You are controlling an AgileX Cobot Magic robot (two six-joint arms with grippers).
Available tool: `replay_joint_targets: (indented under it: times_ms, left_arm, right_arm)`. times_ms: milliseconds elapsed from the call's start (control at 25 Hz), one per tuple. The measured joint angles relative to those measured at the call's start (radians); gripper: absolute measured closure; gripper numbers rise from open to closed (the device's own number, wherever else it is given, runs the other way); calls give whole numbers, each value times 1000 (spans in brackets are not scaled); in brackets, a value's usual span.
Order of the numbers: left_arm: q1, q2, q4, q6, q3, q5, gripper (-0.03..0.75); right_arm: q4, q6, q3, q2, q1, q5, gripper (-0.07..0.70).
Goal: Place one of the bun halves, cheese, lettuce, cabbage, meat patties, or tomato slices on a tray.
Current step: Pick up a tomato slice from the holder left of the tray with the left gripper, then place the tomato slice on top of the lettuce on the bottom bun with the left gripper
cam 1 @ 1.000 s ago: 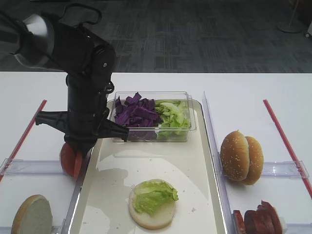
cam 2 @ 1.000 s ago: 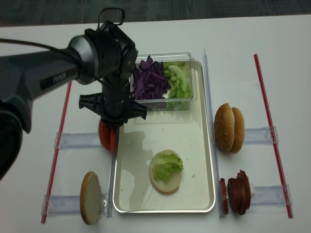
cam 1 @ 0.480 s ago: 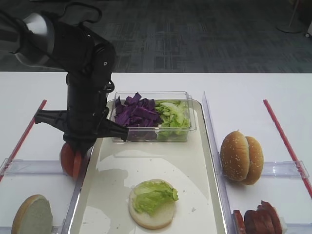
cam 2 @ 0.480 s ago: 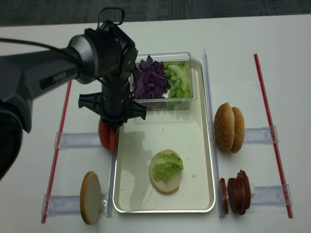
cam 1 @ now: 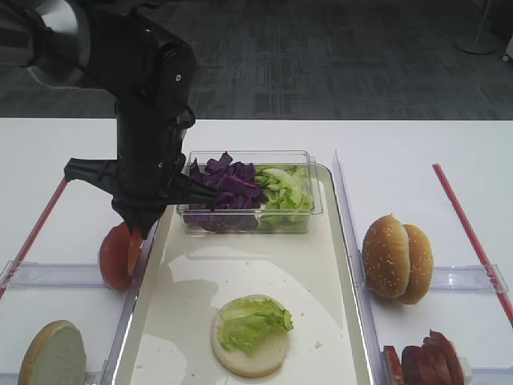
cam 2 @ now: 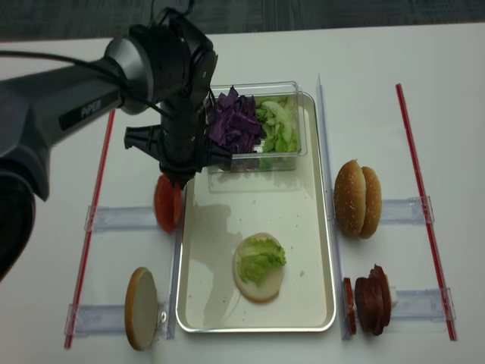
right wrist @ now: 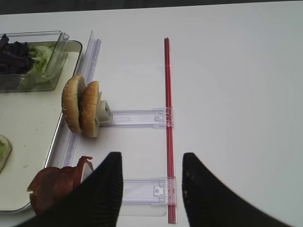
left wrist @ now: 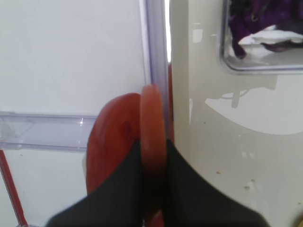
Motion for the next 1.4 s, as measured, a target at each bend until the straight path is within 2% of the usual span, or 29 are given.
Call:
replay_joint_targets:
  times_ms: [680,1040,1400]
  left_arm:
    - [-4,-136,-14,30,-2,7,678]
    - [-39,-178,-86,76,-2,14,678]
    - [-97,-182,-223,175,-2,16,680]
  right_arm:
    - [0,-2,0,0,0,4,295]
    - [0,-2,0,0,0,4,295]
    - [0,-2,0,0,0,4,295]
